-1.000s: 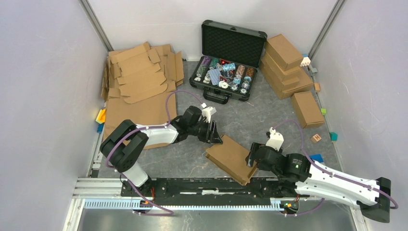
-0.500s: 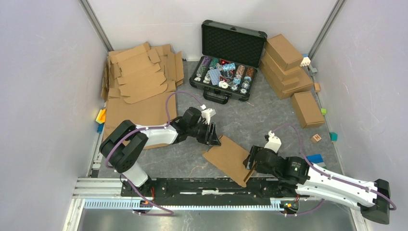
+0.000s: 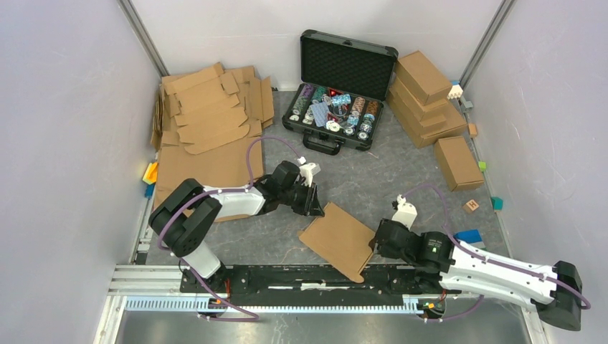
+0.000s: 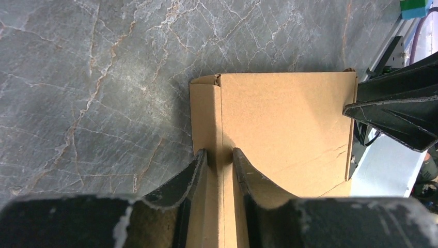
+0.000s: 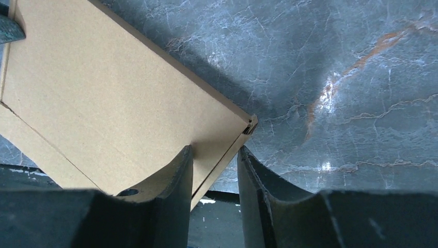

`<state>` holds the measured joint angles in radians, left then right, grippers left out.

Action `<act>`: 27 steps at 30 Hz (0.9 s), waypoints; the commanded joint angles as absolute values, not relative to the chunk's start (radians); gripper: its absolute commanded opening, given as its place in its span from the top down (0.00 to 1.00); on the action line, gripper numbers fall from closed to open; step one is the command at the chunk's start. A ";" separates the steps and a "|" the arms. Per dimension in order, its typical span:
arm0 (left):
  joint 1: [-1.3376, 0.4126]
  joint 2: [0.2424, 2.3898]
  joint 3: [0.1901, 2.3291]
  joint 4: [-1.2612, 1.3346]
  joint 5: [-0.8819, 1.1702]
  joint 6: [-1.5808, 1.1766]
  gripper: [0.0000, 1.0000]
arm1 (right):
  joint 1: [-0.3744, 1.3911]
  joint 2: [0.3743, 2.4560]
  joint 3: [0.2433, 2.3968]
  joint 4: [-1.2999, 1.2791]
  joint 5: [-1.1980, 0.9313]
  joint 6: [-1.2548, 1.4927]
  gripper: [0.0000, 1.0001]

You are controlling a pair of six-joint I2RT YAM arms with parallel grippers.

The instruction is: Fold the paper box

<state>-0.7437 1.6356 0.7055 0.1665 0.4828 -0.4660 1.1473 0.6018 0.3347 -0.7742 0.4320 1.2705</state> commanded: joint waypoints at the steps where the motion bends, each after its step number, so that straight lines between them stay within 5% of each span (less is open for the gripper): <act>1: -0.787 1.665 0.701 0.198 0.523 -0.429 0.72 | 1.150 0.659 0.320 -0.651 0.467 1.243 0.66; 10: -0.796 1.671 0.750 0.139 0.496 -0.404 0.76 | 1.145 0.765 0.364 -0.519 0.482 1.092 0.67; 14: -0.796 1.654 0.802 0.024 0.385 -0.347 0.64 | 1.126 0.844 0.416 -0.439 0.476 0.942 0.63; 21: -0.755 1.661 0.836 -0.028 0.307 -0.325 0.63 | 1.085 0.874 0.376 -0.239 0.418 0.687 0.58; 27: -0.752 1.673 0.860 -0.033 0.299 -0.303 0.61 | 1.040 0.836 0.376 -0.257 0.329 0.493 0.17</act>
<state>-0.7322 1.6390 0.8276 -0.0170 0.2741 -0.3496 1.0527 0.8577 0.3759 -0.4145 0.4488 0.6590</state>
